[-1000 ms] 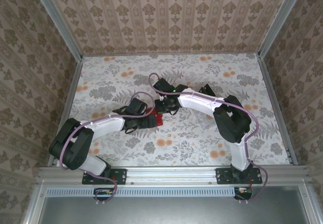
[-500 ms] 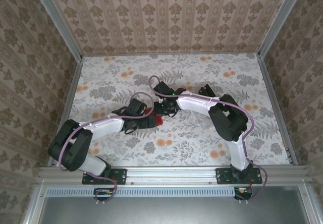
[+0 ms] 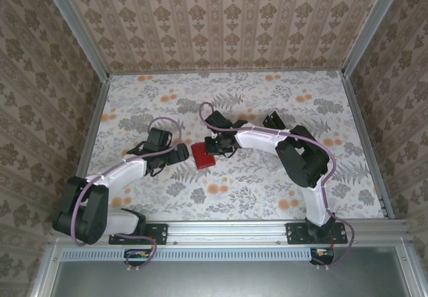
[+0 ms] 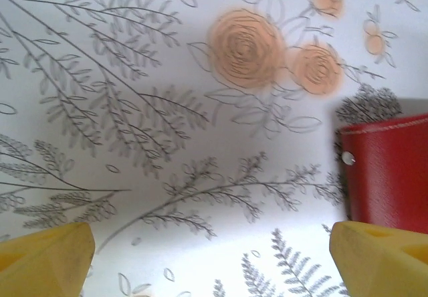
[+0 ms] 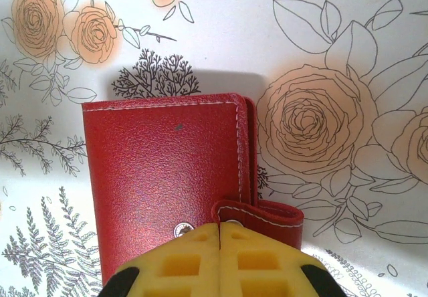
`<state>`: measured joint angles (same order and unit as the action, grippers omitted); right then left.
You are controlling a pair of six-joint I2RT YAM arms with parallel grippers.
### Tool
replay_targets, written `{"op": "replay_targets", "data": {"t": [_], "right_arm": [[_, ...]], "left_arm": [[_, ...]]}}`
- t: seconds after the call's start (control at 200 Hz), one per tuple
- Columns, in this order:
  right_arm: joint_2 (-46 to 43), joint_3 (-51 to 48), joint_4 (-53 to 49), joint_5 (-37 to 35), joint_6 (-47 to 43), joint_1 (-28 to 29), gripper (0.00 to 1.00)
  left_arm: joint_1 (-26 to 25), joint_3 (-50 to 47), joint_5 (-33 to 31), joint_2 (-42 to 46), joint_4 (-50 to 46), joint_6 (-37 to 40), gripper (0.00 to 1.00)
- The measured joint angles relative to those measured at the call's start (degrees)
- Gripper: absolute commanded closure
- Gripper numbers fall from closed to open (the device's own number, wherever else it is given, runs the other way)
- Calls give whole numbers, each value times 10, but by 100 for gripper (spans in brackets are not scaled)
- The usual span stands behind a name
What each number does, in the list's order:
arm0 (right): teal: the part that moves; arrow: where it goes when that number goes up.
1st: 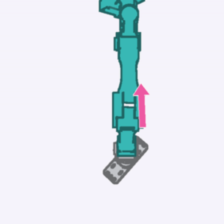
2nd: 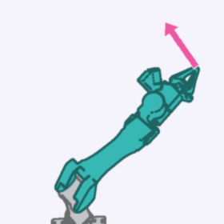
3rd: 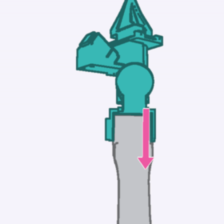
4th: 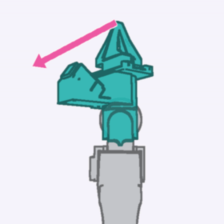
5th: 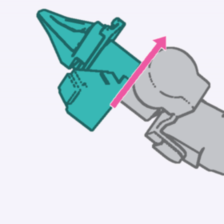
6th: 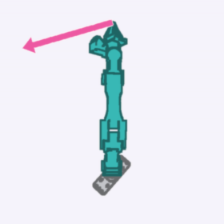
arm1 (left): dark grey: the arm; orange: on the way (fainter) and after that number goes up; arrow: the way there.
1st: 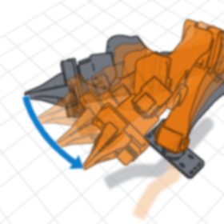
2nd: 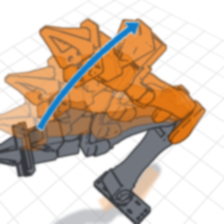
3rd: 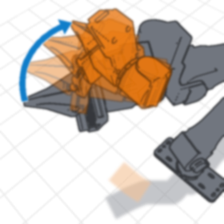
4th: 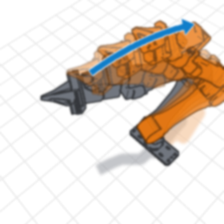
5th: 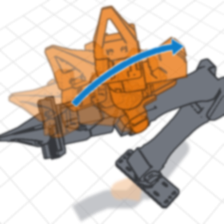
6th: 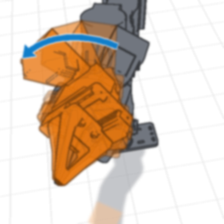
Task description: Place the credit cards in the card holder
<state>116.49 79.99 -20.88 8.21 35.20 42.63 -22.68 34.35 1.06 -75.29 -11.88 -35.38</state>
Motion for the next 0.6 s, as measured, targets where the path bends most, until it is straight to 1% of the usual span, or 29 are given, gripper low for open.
{"op": "replay_targets", "data": {"t": [0.08, 0.295, 0.46, 0.6], "right_arm": [[0, 0, 0, 0, 0, 0, 100], [-2, -2, 2, 0, 0, 0, 100], [-2, -2, 2, 0, 0, 0, 100], [-2, -2, 2, 0, 0, 0, 100]], "left_arm": [[14, 16, 18, -24, 2, 8, 0], [17, 51, 63, -80, 37, 23, 0], [17, 64, 82, -110, 56, 27, 0], [16, 69, 84, -123, 59, 34, 0]]}}
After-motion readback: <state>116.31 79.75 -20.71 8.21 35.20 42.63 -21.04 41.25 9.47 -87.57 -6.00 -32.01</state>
